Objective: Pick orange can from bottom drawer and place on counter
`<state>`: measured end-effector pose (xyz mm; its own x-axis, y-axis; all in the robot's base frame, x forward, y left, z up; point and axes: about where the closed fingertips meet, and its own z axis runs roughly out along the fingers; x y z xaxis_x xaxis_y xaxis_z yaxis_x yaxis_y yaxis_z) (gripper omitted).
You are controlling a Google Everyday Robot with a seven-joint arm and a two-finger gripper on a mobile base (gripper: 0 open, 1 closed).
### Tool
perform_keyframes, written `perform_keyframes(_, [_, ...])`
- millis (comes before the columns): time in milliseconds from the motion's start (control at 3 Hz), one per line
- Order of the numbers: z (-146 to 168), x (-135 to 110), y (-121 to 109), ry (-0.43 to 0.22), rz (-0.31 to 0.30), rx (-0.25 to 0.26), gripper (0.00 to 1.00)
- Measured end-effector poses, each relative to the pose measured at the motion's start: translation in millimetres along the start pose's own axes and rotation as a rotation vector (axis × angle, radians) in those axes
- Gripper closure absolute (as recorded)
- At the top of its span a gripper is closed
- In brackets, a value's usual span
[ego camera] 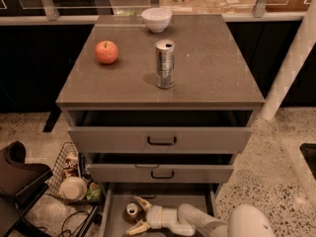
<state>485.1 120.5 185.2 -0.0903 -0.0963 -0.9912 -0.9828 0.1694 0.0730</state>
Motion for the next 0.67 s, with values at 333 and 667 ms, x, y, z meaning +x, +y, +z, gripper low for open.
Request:
perform_keyframes(333, [0.9,-0.7,0.8,0.0,0.001,-0.002,0.41])
perform_keyframes(667, [2.7,-1.0,2.0,-0.002,0.002,-0.005,0.65])
